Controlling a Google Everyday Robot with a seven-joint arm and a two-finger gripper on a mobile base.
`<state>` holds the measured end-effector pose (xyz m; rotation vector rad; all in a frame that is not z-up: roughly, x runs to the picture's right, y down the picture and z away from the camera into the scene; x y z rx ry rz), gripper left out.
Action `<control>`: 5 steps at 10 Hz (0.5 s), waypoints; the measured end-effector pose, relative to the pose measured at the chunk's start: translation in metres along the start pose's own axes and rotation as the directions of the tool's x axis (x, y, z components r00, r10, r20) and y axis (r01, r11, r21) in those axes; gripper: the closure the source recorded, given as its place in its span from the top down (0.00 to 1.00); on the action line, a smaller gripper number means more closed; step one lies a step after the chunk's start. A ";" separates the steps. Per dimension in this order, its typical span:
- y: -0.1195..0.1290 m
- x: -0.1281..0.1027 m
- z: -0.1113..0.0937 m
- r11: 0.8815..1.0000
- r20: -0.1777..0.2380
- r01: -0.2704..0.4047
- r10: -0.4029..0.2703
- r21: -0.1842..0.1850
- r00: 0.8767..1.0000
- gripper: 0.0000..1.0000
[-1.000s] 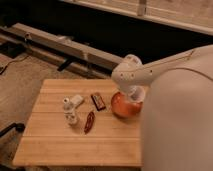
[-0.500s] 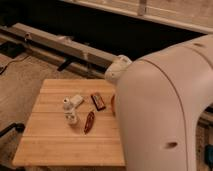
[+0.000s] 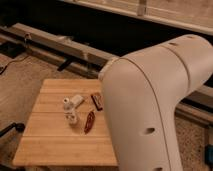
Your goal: Place the ceramic cup in the ceramic bowl
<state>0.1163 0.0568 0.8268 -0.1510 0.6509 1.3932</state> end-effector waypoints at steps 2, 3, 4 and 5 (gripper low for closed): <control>0.001 0.005 0.004 0.999 -0.027 0.029 -0.029 0.018 0.999 0.73; 0.001 0.006 0.004 0.999 -0.033 0.035 -0.035 0.019 0.999 0.78; 0.001 0.007 0.005 0.999 -0.038 0.040 -0.039 0.019 0.999 0.80; 0.003 0.007 0.005 0.999 -0.041 0.046 -0.045 0.014 0.998 0.80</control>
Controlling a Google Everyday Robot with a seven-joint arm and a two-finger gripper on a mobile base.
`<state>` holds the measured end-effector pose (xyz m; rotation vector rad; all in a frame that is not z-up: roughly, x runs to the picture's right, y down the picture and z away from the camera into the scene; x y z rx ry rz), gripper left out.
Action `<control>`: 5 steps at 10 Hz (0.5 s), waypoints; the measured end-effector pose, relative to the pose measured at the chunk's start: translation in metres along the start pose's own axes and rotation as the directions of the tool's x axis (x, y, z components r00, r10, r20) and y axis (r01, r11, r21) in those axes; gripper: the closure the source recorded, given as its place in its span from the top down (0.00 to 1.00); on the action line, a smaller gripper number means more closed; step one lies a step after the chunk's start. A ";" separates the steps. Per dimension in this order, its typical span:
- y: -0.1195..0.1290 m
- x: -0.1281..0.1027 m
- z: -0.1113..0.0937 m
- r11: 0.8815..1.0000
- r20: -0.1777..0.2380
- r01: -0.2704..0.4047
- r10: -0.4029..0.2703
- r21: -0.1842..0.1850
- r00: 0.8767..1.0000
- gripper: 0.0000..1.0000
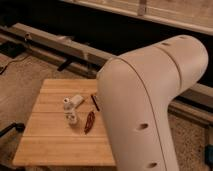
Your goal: Place the ceramic cup in the ceramic bowl
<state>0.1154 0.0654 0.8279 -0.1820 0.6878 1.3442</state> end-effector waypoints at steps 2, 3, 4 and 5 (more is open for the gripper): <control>-0.001 0.001 0.000 1.000 -0.003 0.001 -0.001 -0.015 1.000 0.80; -0.002 0.001 0.000 1.000 0.000 -0.001 0.001 -0.025 1.000 0.80; -0.004 0.002 -0.001 1.000 0.004 -0.005 0.005 -0.031 1.000 0.80; -0.005 0.001 -0.006 0.999 0.018 -0.010 0.011 -0.046 1.000 0.80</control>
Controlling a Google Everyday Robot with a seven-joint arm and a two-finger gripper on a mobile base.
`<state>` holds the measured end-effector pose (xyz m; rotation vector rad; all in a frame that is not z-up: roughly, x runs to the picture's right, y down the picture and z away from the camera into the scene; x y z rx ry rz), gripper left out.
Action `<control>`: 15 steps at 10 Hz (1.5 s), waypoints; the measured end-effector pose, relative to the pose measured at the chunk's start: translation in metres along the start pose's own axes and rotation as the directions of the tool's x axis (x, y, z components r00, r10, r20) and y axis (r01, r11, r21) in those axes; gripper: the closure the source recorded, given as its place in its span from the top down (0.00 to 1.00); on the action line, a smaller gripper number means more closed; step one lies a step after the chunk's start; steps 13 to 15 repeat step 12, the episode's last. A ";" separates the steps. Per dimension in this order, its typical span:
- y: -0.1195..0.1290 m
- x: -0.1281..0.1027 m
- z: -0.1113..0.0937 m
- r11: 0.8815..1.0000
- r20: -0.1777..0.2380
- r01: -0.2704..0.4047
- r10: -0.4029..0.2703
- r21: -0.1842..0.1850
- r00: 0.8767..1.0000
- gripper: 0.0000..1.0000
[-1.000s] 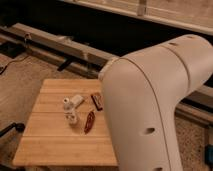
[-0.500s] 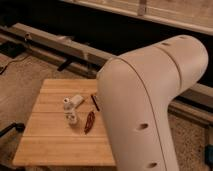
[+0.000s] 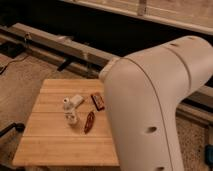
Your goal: Place the ceramic cup in the ceramic bowl
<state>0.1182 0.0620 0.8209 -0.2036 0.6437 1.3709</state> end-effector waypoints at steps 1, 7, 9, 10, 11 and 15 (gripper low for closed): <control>-0.003 0.000 -0.007 1.000 0.013 -0.014 0.014 -0.020 1.000 0.80; -0.030 0.000 -0.037 0.980 0.014 -0.086 0.090 -0.179 0.996 0.80; -0.030 0.000 -0.037 0.980 0.015 -0.085 0.089 -0.179 0.996 0.80; -0.031 0.000 -0.037 0.980 0.014 -0.087 0.091 -0.178 0.996 0.80; -0.031 0.000 -0.037 0.980 0.015 -0.087 0.091 -0.178 0.996 0.80; -0.030 0.000 -0.037 0.980 0.015 -0.086 0.090 -0.178 0.996 0.80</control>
